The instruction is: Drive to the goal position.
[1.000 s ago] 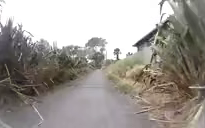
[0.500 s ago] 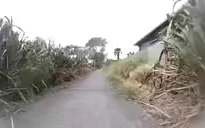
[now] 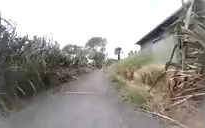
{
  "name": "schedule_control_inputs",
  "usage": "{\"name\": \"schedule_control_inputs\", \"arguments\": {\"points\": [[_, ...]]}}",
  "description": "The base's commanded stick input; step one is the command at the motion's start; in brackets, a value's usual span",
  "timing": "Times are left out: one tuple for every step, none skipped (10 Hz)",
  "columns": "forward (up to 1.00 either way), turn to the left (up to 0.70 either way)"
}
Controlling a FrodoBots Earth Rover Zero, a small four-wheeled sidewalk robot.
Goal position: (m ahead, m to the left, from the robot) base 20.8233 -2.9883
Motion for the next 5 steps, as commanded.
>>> {"name": "schedule_control_inputs", "arguments": {"points": [[1.00, 0.00], [1.00, 0.00], [1.00, 0.00], [1.00, 0.00], [1.00, 0.00]]}}
